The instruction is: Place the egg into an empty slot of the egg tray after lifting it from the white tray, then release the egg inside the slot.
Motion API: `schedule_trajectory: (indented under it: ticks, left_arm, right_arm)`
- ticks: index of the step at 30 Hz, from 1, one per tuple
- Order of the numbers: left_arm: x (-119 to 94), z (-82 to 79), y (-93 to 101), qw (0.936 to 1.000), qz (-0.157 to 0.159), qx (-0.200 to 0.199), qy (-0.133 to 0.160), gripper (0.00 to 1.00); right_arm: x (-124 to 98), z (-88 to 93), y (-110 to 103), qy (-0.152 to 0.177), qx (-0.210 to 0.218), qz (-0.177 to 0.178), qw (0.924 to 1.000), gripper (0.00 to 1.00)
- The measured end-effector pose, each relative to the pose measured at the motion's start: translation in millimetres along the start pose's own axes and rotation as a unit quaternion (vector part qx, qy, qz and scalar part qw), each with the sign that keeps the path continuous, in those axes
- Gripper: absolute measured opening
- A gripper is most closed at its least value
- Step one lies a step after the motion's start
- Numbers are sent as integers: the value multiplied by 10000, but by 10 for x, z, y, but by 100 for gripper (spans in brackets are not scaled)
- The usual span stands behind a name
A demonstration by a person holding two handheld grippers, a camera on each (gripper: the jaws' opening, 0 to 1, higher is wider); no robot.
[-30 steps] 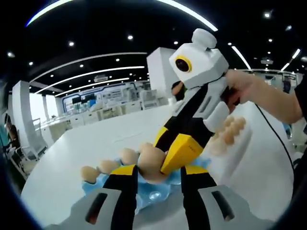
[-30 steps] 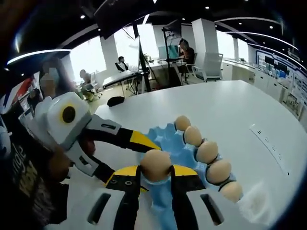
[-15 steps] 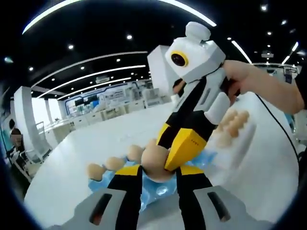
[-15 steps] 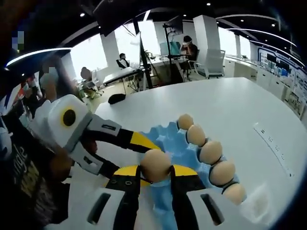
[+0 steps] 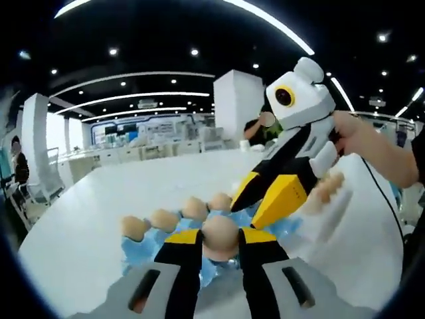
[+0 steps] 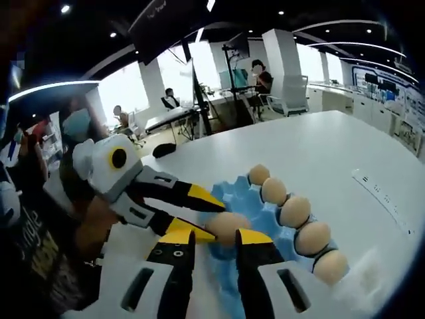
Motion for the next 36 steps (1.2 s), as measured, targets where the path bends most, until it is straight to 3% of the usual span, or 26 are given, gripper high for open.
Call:
schedule_trajectory:
  ticks: [9,11,13,14,15,16,25,36]
  left_arm:
    - [91,12,-27,9999,8,58,-137,25]
    - [97,23,7,9996,3,103,-265,27]
    - [116,98,-1,9973,-29,140,-717,28]
    - [134,122,18,9968,65,12,-801,28]
    - [157,76,-10,9985,-24,177,-508,28]
    - [172,93,-9,9979,-54,102,-633,28]
    - [152,97,-18,9991,-123,2,-416,27]
    - [54,96,3,9996,-170,-114,-213,27]
  right_arm:
    - [3,17,31,-41,35,-107,9999,26]
    - [-7,25,82,-128,-49,19,9999,27]
    - [-9,44,140,-137,21,66,9999,28]
    - [-10,49,144,-133,38,59,9999,28]
    - [-3,65,150,-130,110,20,9999,28]
    - [-6,76,147,-124,102,23,9999,28]
    - [-171,220,153,-8,214,171,9996,28]
    - [-204,478,-67,241,406,212,9987,28]
Point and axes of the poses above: the point that each gripper's makers call its tool centre point, and the gripper's own axes: x roughly forward along the fingers, y roughly to its right, z roughly out of its underside, the point moved 10 cm from there along -x, roughly backward along the fingers, and after that the axes turned 6 degrees about -x, right-handed, at the moved point
